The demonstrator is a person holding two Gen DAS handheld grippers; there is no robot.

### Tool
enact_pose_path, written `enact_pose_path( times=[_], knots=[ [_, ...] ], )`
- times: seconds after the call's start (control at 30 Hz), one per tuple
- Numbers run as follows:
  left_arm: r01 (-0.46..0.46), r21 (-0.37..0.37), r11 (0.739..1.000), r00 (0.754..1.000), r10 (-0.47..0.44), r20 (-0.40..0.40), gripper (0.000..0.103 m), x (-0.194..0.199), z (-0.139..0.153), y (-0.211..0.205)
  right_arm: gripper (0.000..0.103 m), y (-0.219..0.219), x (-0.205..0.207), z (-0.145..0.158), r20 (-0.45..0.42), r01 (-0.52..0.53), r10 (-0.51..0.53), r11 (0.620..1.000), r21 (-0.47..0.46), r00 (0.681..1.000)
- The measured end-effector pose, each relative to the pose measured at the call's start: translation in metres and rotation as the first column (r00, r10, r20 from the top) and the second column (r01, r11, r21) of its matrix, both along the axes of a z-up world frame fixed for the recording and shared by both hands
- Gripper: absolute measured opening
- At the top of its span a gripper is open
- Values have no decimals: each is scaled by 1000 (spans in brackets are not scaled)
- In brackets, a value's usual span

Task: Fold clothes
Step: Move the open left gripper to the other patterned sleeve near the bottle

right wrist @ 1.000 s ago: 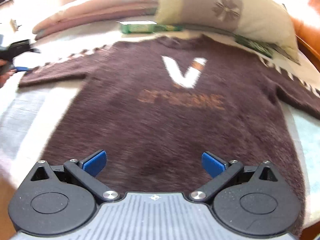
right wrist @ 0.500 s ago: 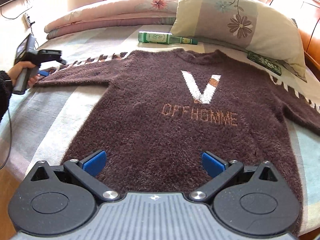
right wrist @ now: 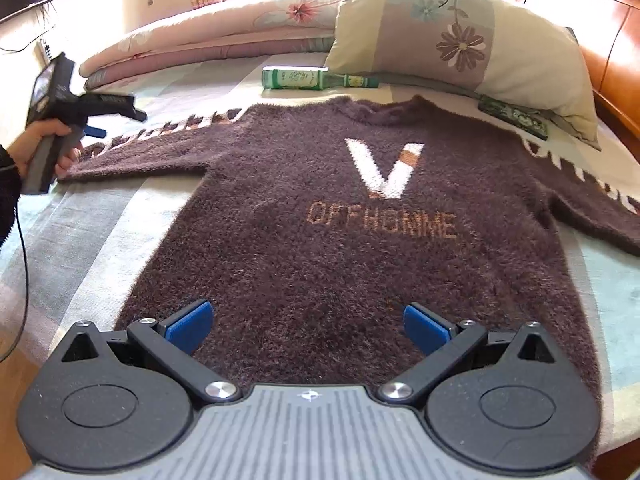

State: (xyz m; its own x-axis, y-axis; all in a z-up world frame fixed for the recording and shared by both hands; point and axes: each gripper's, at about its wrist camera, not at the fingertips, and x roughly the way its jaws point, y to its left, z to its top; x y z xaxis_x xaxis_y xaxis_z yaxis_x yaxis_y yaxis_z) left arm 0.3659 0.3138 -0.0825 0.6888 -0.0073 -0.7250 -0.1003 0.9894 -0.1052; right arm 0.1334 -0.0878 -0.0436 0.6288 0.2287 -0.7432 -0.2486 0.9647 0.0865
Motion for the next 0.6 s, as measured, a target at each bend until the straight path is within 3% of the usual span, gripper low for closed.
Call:
enact_pose_path(
  times=[0.13,0.23,0.4,0.6],
  knots=[
    [-38,-9,999,997,38,-61,102,-7,-31,10,103,-12,-5,2,1,30,-30,1000,2,1000],
    [-29,13,999,999,30,-38,102,-29,-36,16,103,-21,-9,2,-1,48,-48,999,3,999],
    [-40,18,999,998,41,-56,102,-49,-19,18,103,-31,-10,-4,-26,73,-72,997,28,997],
    [9,-49,999,999,-7,42,102,-49,1,-4,103,-25,-13,-6,-34,55,-54,998,34,998]
  ],
)
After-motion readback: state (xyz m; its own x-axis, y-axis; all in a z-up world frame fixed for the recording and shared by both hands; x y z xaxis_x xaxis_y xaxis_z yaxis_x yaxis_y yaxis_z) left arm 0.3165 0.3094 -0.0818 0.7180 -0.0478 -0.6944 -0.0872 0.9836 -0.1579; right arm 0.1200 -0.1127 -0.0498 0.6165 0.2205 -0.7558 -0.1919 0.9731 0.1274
